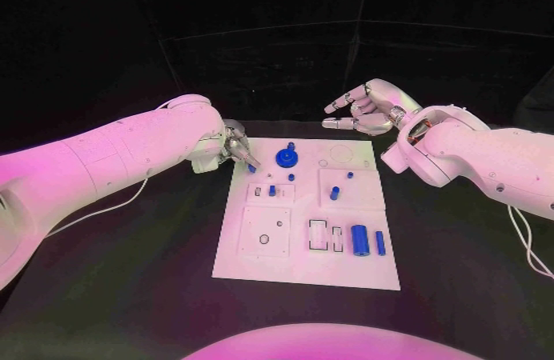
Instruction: Assemble the parts on the task board
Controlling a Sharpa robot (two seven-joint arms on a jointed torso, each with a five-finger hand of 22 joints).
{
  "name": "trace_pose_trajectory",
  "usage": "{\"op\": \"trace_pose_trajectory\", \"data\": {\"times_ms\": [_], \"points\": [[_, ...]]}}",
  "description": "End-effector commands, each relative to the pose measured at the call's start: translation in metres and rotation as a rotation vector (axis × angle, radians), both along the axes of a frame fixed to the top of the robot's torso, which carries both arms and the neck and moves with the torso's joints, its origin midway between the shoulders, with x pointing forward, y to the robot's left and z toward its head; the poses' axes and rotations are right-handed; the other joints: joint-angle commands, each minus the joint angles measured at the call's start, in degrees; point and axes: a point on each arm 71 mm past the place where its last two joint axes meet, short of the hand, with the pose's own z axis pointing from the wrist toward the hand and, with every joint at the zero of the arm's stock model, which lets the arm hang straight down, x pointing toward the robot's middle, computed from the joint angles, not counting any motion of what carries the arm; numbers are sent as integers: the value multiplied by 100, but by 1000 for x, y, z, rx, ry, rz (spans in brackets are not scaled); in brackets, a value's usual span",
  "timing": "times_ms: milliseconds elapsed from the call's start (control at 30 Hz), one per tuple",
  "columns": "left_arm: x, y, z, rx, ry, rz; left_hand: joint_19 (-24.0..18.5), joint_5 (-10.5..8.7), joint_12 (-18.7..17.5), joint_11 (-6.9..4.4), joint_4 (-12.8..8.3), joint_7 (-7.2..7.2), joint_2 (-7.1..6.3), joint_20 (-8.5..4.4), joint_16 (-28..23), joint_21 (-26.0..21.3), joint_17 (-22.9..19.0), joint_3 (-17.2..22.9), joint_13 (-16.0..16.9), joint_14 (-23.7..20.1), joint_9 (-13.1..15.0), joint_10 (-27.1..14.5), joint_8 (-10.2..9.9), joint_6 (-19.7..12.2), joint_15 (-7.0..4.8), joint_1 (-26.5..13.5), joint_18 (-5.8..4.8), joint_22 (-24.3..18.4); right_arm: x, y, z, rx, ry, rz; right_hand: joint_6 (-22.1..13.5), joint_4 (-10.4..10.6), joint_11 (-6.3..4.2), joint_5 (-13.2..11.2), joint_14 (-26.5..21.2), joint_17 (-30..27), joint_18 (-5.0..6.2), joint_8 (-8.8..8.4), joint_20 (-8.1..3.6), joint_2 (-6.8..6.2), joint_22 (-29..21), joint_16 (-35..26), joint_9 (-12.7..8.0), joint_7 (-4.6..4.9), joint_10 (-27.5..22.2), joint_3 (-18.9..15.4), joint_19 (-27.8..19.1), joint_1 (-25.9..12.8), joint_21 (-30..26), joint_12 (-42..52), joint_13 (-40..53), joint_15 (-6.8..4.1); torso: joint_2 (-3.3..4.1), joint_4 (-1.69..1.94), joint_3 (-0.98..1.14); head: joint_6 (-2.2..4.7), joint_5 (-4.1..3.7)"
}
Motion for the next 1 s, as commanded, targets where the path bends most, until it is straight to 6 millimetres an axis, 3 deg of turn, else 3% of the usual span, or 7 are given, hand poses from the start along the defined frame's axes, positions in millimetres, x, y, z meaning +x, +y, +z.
{"op": "trace_pose_trajectory", "data": {"times_ms": [33, 300, 333, 467, 600, 1000], "points": [[-2, -2, 7, -44, -70, 13, 36, 13, -30, -17, -541, -30, -126, -55, 18, 7, 1509, 617, -20, 584, 49, 27, 40, 24, -30, -41, 22, 21, 0, 0, 2, 6, -3, 7, -7, -9, -12, 38, 424, 761, 26, 30, 15, 39, 98, -22, 2, -41, -15, -38, -22, -2, -20, -4, 375, 7, -9, 9, 1, -1, 13], [-17, 4, 14, -85, -130, 24, 46, 9, -46, -23, -618, -33, -276, -56, 18, 7, 1509, 952, -36, 584, 35, 85, 35, 78, -34, -168, 21, 31, 0, -2, 1, 7, -2, 3, -6, -3, -12, 39, 423, 759, 25, 31, 15, 46, 103, -24, 2, -41, -13, -44, -19, -8, -18, -1, 377, 7, -10, 16, -5, -8, 35], [-19, 5, 15, -90, -137, 26, 55, 8, -52, -25, -641, -36, -345, -58, 18, 15, 1509, 1123, -40, 584, 30, 106, 34, 96, -34, -252, 18, 48, 0, -2, 1, 7, -2, 2, -6, -3, -12, 39, 423, 759, 25, 31, 15, 46, 103, -24, 2, -41, -13, -44, -19, -8, -18, -1, 377, 7, -9, 15, -2, -13, 42], [-31, 7, 14, -110, -161, 34, 67, 8, -61, -30, -677, -41, -470, -61, 18, 23, 1509, 1433, -49, 584, 32, 137, 43, 122, -38, -401, 15, 71, 1, -4, 1, 7, -1, -2, -6, -3, -12, 39, 423, 759, 25, 31, 15, 46, 103, -24, 2, -41, -13, -44, -19, -8, -18, -1, 377, 7, -16, 32, -3, -12, 46], [-40, 9, 10, -112, -173, 36, 72, 8, -58, -31, -687, -42, -500, -62, 18, 30, 1509, 1509, -45, 584, 34, 147, 47, 127, -39, -434, 12, 84, 1, -5, 1, 7, 0, -3, -6, -3, -12, 39, 423, 759, 25, 31, 15, 46, 103, -24, 2, -41, -13, -44, -19, -8, -18, -1, 377, 7, -24, 64, -9, -36, 43], [-59, -3, -11, -121, -148, 19, 77, 9, -59, -34, -703, -45, -555, -65, 18, 31, 1509, 1661, -47, 584, 40, 163, 59, 140, -42, -503, 11, 91, 2, -4, 1, 8, 2, -1, -6, -3, -12, 39, 423, 759, 25, 31, 15, 46, 103, -24, 2, -41, -13, -44, -19, -8, -18, -1, 377, 7, -13, 27, -6, -61, 99]]}}
